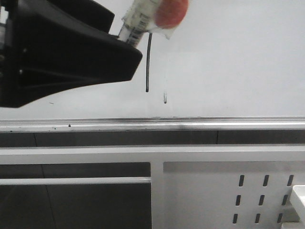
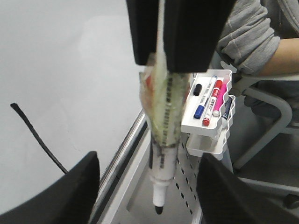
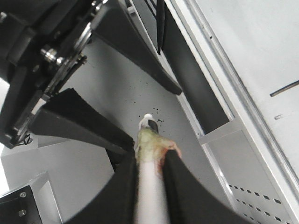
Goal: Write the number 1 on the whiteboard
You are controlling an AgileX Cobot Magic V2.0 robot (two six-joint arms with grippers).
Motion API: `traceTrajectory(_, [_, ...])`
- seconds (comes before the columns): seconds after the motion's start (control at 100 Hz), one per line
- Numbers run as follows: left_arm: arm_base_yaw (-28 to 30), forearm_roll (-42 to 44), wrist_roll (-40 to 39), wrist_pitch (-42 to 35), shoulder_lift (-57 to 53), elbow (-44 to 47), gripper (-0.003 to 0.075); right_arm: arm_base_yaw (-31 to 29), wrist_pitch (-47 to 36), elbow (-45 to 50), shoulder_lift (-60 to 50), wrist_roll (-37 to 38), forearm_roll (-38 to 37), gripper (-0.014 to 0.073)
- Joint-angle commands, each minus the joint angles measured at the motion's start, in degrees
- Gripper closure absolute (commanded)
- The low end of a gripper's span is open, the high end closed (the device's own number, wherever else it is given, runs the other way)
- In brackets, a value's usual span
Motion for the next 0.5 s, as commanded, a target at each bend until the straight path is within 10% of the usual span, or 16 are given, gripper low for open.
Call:
traceTrajectory(0.0, [0.02,-0.60,-0.24,-4.52,-0.49,-1.97,0.0314,0.01,-2.10,-1.92,-0.96,-0.57,0.90,0.0643])
traceTrajectory(0.49, [0.02,-0.60,-0.24,-6.68,-0.49,-1.97,0.0353,0.01,-2.20,-1.92,-0.96,-0.75,3.01,0.0643])
